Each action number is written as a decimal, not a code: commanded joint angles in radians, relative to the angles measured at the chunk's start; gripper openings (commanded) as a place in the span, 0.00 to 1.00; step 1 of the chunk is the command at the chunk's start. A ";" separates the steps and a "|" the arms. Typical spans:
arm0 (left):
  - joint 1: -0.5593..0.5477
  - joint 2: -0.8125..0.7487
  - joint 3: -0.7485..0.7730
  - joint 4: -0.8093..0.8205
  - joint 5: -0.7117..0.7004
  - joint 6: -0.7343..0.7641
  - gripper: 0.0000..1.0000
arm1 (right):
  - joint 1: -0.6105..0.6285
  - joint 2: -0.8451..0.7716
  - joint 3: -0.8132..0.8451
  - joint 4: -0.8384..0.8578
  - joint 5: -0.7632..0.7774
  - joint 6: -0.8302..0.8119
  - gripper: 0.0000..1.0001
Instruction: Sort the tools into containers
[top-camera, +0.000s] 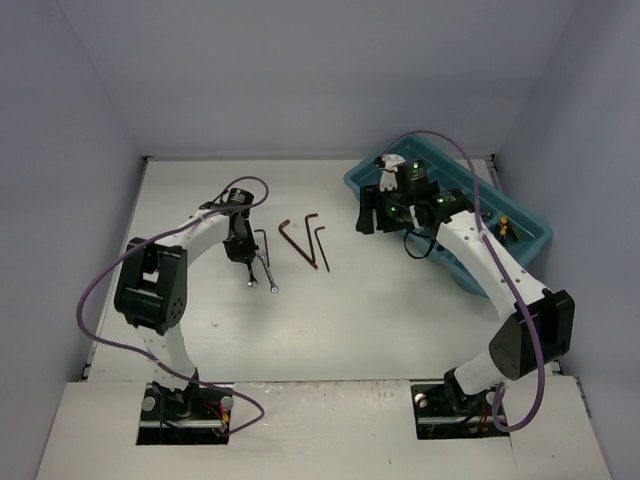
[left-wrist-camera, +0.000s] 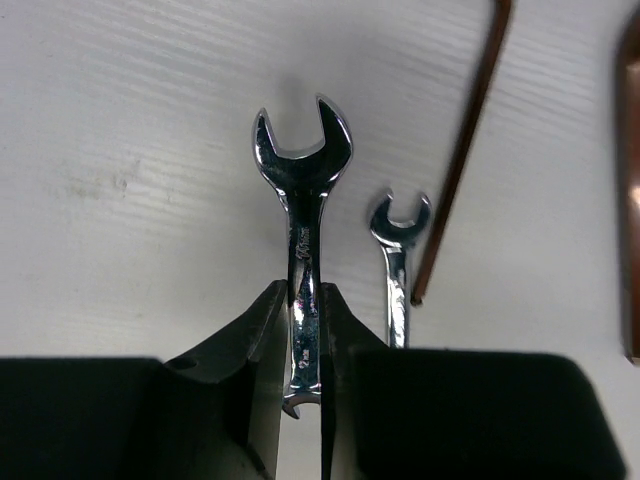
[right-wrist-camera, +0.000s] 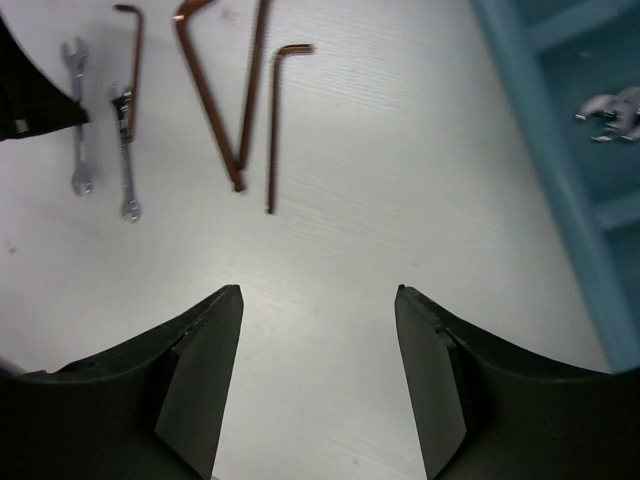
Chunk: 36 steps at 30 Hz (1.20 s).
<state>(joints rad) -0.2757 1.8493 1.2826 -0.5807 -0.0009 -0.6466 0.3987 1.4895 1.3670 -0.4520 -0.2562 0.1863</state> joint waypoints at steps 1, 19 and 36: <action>0.007 -0.200 -0.006 0.130 0.076 0.068 0.00 | 0.080 0.029 0.052 0.113 -0.103 0.021 0.61; -0.013 -0.565 -0.072 0.398 0.363 -0.149 0.00 | 0.438 0.158 0.154 0.397 0.029 0.088 0.60; -0.073 -0.671 -0.123 0.406 0.343 -0.188 0.00 | 0.470 0.233 0.244 0.443 0.122 0.085 0.27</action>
<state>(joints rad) -0.3207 1.2185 1.1439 -0.2482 0.3478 -0.8280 0.8593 1.7340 1.5591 -0.0891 -0.1774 0.2717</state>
